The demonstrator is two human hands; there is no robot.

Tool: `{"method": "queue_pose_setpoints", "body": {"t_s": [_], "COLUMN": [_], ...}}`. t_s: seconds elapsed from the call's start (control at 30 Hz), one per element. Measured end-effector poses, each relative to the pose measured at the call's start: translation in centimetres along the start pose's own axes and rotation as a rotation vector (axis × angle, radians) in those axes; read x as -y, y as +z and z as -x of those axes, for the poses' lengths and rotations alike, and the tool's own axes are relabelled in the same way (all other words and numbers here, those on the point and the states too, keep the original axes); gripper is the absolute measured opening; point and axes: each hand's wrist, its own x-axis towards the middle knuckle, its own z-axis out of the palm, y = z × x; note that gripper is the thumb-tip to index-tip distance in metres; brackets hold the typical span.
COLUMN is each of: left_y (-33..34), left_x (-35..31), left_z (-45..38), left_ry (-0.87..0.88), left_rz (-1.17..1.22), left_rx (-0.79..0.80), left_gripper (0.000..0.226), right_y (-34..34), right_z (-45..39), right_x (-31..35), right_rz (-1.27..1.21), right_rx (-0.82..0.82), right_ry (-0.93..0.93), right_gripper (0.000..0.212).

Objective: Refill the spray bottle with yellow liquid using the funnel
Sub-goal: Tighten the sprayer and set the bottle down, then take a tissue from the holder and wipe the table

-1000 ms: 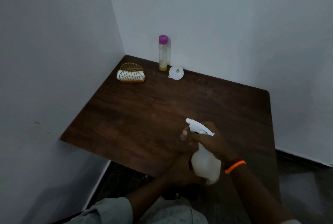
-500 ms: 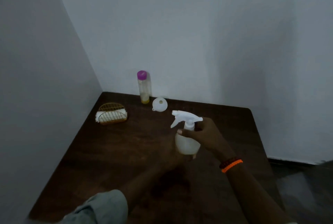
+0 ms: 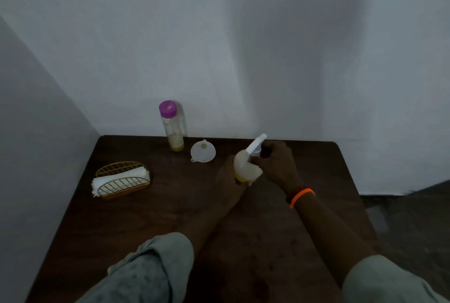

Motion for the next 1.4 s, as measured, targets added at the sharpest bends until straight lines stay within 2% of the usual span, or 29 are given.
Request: {"method": "queue_pose_setpoints", "body": {"t_s": [0.23, 0.33, 0.4, 0.5, 0.63, 0.83, 0.9, 0.97, 1.07, 1.13, 1.2, 1.3, 1.4], "left_y": [0.7, 1.3, 1.5, 1.7, 2.0, 2.2, 2.2, 2.0, 1.5, 1.1, 0.9, 0.2, -1.6], "left_x": [1.9, 2.9, 3.3, 3.6, 3.9, 3.5, 3.2, 2.7, 2.0, 1.4, 1.5, 1.6, 1.9], "left_z": [-4.9, -6.1, -6.7, -7.6, -8.6, -8.8, -8.8, -8.2, -6.4, -4.6, -2.6, 0.8, 3.7], "left_ry": [-0.058, -0.104, -0.138, -0.174, -0.226, -0.295, -0.315, -0.278, -0.194, -0.158, -0.116, -0.09, -0.087], "left_rz": [-0.031, -0.052, -0.06, -0.058, -0.068, -0.102, -0.109, -0.14, -0.143, -0.141, -0.136, -0.179, -0.216], "left_rx": [-0.029, -0.057, -0.069, -0.083, -0.101, -0.097, -0.082, -0.087, -0.184, -0.249, -0.276, -0.258, -0.226], "left_gripper": [0.066, 0.076, 0.076, 0.065, 0.073, 0.067, 0.069, 0.066, 0.041, 0.02, 0.011, 0.017, 0.02], "right_y": [1.3, 2.1, 2.5, 3.0, 3.4, 3.3, 3.1, 2.9, 2.6, 2.6, 2.9, 3.6, 5.0], "right_z": [-5.4, -6.9, -7.5, -8.2, -9.2, -9.0, -8.8, -8.6, -7.3, -5.3, -2.7, 1.5, 5.0], "right_x": [-0.4, -0.7, -0.8, -1.0, -1.5, -1.8, -2.0, -2.3, -2.8, -3.1, -3.7, -3.9, -3.0], "right_rz": [-0.01, 0.014, -0.006, -0.024, -0.04, -0.083, -0.096, -0.108, -0.177, -0.198, -0.192, -0.261, -0.279], "right_rx": [0.094, 0.127, 0.132, 0.142, 0.138, 0.15, 0.175, 0.199, 0.171, 0.097, 0.031, 0.041, 0.141], "right_ry": [-0.029, -0.041, -0.056, -0.072, -0.087, -0.076, -0.074, -0.045, 0.09, 0.151, 0.199, 0.289, 0.259], "right_gripper": [0.033, 0.031, 0.03, 0.03, 0.023, 0.022, 0.028, 0.044, 0.059, 0.052, 0.042, 0.032, 0.02]}}
